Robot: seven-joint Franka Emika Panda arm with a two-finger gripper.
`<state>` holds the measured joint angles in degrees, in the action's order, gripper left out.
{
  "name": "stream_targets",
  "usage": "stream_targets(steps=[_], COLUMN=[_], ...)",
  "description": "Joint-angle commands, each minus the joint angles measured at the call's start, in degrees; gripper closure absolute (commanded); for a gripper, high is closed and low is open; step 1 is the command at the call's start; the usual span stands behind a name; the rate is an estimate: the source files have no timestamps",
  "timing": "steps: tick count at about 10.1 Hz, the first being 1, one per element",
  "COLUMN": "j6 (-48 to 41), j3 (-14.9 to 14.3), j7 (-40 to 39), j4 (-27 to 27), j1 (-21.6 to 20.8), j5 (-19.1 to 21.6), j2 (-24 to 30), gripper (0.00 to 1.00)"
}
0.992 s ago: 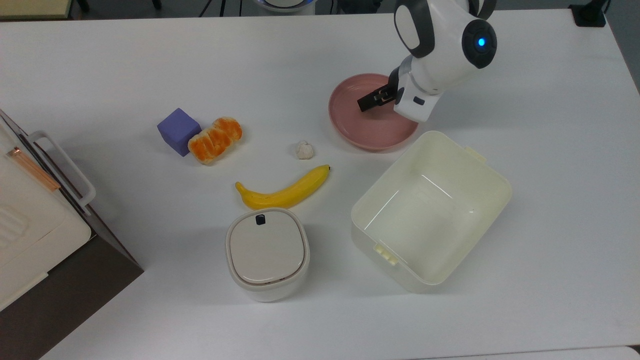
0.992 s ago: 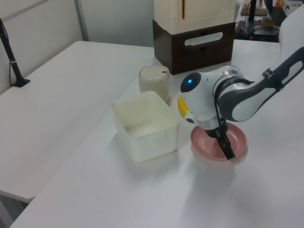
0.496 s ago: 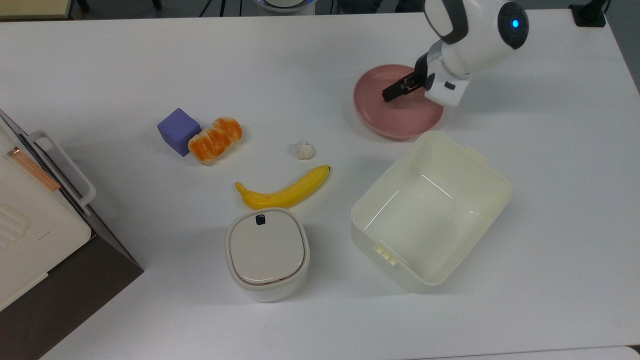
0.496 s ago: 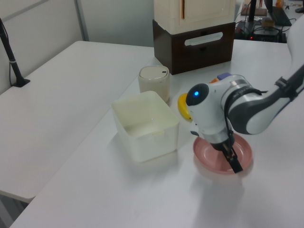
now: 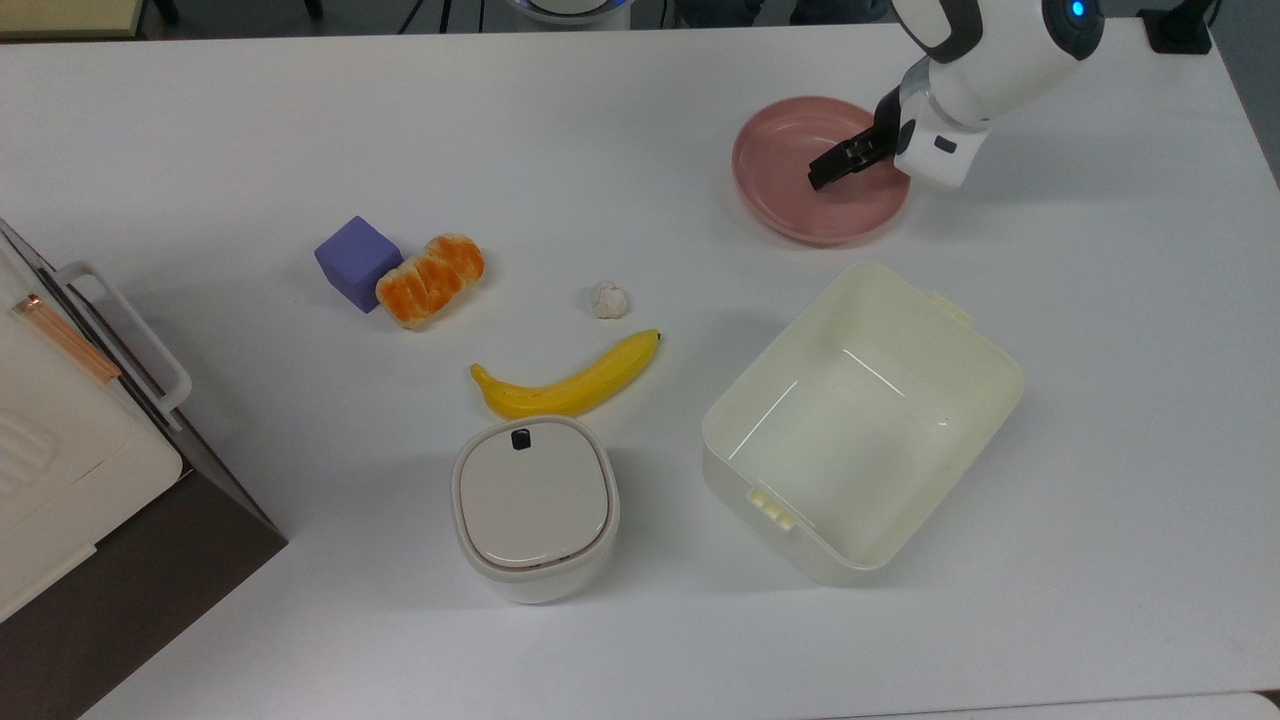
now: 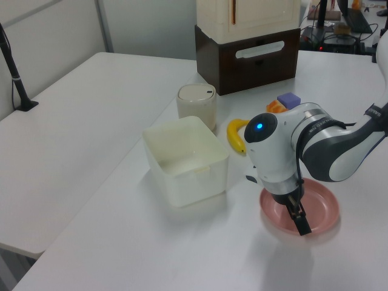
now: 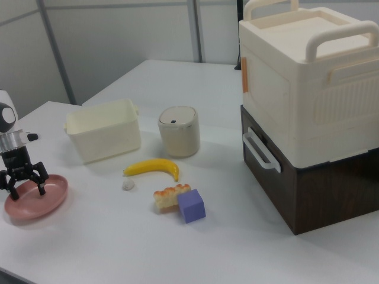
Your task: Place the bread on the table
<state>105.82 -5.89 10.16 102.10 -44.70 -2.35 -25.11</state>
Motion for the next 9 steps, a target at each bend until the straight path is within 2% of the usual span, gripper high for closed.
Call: stream_targets(steps=[1, 3, 6, 8, 9], j6=[1.7, 1.6, 1.2, 1.7, 1.8], j3=[-1.3, -1.4, -1.5, -1.6, -1.6], j7=[1.4, 5.5, 5.7, 6.0, 5.7], j4=[0.8, -0.4, -3.7, -4.4, -4.6], j1=[1.0, 4.1, 9.6, 15.4, 19.7], j5=[1.1, 0.9, -0.7, -1.6, -1.6], j2=[4.1, 7.0, 8.4, 13.0, 15.2], gripper=[0.0, 0.0, 0.0, 0.0, 0.0])
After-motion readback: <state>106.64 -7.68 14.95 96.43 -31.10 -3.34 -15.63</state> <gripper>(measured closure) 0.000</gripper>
